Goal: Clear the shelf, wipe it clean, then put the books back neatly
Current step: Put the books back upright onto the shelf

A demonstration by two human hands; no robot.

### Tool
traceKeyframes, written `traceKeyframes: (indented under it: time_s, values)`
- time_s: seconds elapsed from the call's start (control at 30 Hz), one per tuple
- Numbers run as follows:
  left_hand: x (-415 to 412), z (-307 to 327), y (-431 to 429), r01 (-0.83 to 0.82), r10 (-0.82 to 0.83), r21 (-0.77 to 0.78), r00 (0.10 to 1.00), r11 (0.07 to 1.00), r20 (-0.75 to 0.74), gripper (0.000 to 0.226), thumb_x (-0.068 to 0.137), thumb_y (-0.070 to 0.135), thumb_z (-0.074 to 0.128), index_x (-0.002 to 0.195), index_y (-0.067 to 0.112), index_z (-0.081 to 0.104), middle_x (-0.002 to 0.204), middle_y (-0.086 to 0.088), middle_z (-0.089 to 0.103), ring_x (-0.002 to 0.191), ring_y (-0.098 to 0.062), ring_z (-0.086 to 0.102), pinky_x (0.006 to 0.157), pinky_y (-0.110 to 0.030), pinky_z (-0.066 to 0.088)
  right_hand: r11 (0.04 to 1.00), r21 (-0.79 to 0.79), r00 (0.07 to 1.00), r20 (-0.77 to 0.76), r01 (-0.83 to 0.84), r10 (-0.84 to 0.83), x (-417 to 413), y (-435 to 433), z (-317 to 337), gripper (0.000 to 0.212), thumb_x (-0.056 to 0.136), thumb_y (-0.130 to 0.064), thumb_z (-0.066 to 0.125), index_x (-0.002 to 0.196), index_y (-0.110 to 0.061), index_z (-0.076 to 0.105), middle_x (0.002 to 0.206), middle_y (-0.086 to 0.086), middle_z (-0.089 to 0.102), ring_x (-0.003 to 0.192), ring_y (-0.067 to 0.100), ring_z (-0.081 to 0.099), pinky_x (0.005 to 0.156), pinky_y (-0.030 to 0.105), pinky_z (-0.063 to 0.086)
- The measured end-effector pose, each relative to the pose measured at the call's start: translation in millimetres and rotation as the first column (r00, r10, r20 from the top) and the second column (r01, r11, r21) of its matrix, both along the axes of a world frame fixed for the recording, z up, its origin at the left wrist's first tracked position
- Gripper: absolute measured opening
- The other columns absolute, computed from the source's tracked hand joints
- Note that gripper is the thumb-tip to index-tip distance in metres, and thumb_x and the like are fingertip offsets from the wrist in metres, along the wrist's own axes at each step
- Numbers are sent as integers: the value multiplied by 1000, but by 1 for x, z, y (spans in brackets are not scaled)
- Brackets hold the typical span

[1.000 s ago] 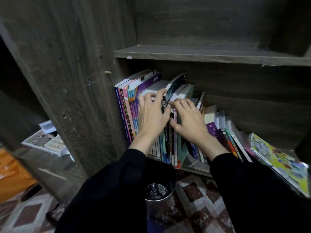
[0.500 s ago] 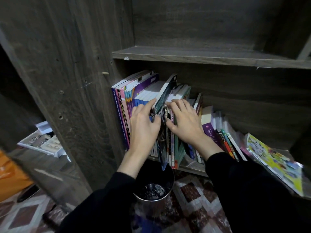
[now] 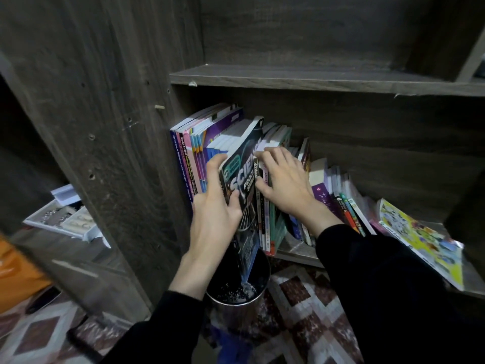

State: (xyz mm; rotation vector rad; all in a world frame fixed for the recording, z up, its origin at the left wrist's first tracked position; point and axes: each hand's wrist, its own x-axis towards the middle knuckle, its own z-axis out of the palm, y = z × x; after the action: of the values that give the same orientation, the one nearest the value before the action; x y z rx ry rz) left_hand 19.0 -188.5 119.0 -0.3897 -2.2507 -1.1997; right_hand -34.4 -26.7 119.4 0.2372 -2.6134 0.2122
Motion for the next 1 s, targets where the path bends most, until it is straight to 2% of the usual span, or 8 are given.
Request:
traceKeyframes:
  time_s: [0.13, 0.27, 0.4, 0.53, 0.63, 0.8, 0.9, 1.0]
  values:
    - [7, -21, -3, 40, -40, 33, 999, 999, -11, 81, 87, 17, 69, 140, 43, 13, 92, -22, 68, 69, -35, 68, 69, -40, 56, 999, 30, 1000, 19, 14, -14, 2, -3, 3, 49, 91, -34, 48, 136, -19, 37, 134, 3, 41, 131, 22, 33, 108, 42, 27]
    - [13, -19, 4, 79, -84, 90, 995, 993, 51, 75, 90, 14, 63, 141, 43, 17, 82, -2, 57, 53, -31, 62, 56, -46, 56, 1000, 20, 999, 32, 18, -19, 4, -4, 5, 48, 91, -33, 49, 136, -19, 38, 133, 3, 42, 131, 23, 33, 108, 43, 27]
    - [28, -8, -9, 83, -89, 143, 996, 986, 32, 73, 87, 3, 64, 135, 44, 28, 78, 6, 61, 63, -27, 66, 64, -37, 57, 999, 38, 999, 36, 26, -27, 3, -4, 6, 46, 91, -33, 49, 133, -18, 39, 131, 4, 42, 128, 23, 35, 105, 43, 29]
    - [47, 21, -41, 73, -77, 71, 996, 995, 53, 72, 84, 1, 64, 129, 49, 34, 85, 9, 68, 57, -15, 65, 59, -30, 57, 999, 31, 999, 38, 29, -30, 2, -6, 6, 47, 89, -34, 49, 132, -17, 39, 131, 4, 42, 127, 24, 35, 105, 42, 30]
    - [62, 45, -62, 31, -31, -11, 999, 999, 40, 67, 83, 2, 66, 123, 49, 38, 76, 18, 64, 48, -9, 59, 52, -10, 46, 997, 65, 998, 57, 37, -40, 0, -9, 12, 47, 88, -34, 51, 131, -18, 39, 131, 5, 43, 125, 26, 37, 104, 42, 29]
    - [72, 65, -79, -73, 73, -96, 997, 993, -4, 63, 82, 1, 64, 118, 46, 39, 69, 8, 64, 64, -2, 60, 57, 4, 36, 997, 0, 997, 8, 82, -82, -8, -34, 28, 39, 90, -30, 45, 125, -14, 45, 130, 6, 48, 124, 24, 37, 110, 46, 22]
    - [68, 64, -79, -71, 74, -136, 997, 988, 19, 63, 82, 1, 62, 121, 44, 38, 61, 6, 60, 53, 0, 58, 56, 1, 39, 998, 53, 999, -27, -45, 47, -20, -53, 36, 50, 91, -27, 44, 139, -15, 40, 143, 5, 41, 135, 21, 29, 113, 42, 16]
    - [64, 60, -76, -64, 68, -116, 997, 991, 32, 62, 82, -1, 62, 127, 36, 41, 54, 11, 54, 47, 2, 56, 48, -2, 38, 976, 167, 980, 165, -140, 113, -35, -70, 41, 62, 94, -29, 43, 150, -15, 22, 157, 4, 24, 144, 21, 18, 117, 44, 11]
